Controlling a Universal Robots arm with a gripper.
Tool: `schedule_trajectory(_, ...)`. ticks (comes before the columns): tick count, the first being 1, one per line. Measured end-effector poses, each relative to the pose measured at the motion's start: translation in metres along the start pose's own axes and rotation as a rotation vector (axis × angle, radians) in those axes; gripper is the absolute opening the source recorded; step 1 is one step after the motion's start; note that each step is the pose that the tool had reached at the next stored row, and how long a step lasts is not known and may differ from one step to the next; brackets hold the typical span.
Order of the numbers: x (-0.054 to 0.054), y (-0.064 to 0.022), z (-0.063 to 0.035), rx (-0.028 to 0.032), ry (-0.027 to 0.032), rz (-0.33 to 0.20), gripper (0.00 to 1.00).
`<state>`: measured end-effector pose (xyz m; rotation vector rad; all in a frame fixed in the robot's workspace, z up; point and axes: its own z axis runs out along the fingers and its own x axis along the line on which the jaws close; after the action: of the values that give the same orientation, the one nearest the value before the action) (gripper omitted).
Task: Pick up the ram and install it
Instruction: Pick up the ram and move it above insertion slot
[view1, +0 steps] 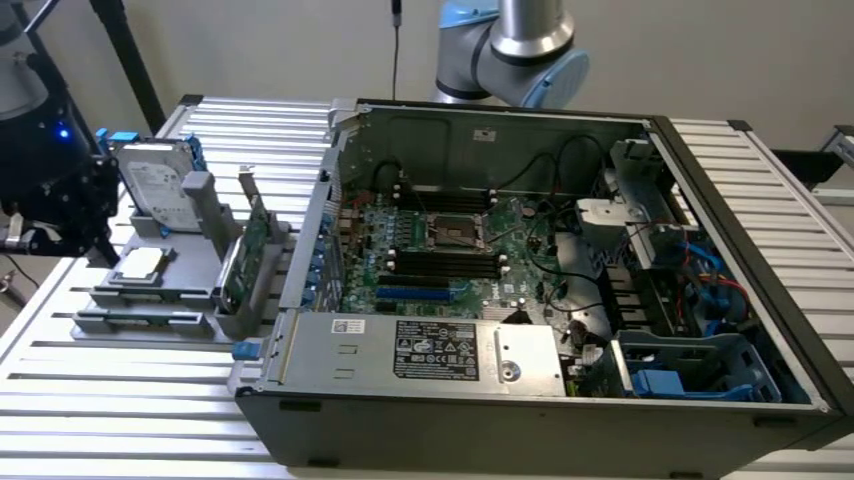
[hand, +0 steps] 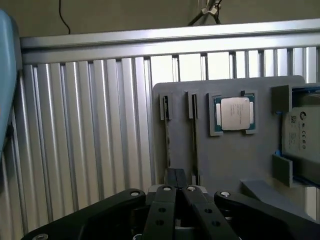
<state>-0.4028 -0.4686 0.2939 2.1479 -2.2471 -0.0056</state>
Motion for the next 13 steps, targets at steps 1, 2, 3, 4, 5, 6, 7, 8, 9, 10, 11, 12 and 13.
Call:
schedule_trajectory(1, -0.0003, 0.0000, 0.0007, 0.0027, 0.0002, -0.013, 0.11)
schedule_trajectory(2, -0.0007, 0.0000, 0.0014, 0.0050, 0.0005, -0.026, 0.11)
schedule_trajectory(3, -0.0012, 0.0000, 0.0018, 0.0062, 0.0006, -0.037, 0.11)
schedule_trajectory(4, -0.0018, 0.0002, 0.0021, 0.0068, 0.0010, -0.045, 0.11)
schedule_trajectory(5, -0.0026, 0.0005, 0.0023, 0.0069, 0.0019, -0.053, 0.11)
schedule_trajectory(6, -0.0033, 0.0007, 0.0027, 0.0072, 0.0025, -0.061, 0.11)
schedule_trajectory(7, -0.0036, 0.0011, 0.0030, 0.0075, 0.0031, -0.068, 0.11)
schedule_trajectory(8, -0.0036, 0.0022, 0.0031, 0.0073, 0.0040, -0.073, 0.11)
schedule_trajectory(9, -0.0037, 0.0033, 0.0034, 0.0074, 0.0045, -0.077, 0.11)
schedule_trajectory(10, -0.0036, 0.0040, 0.0037, 0.0076, 0.0049, -0.080, 0.11)
schedule_trajectory(11, -0.0036, 0.0042, 0.0041, 0.0079, 0.0050, -0.083, 0.11)
schedule_trajectory(12, -0.0036, 0.0043, 0.0043, 0.0078, 0.0052, -0.085, 0.11)
schedule_trajectory(13, -0.0036, 0.0043, 0.0047, 0.0078, 0.0053, -0.087, 0.11)
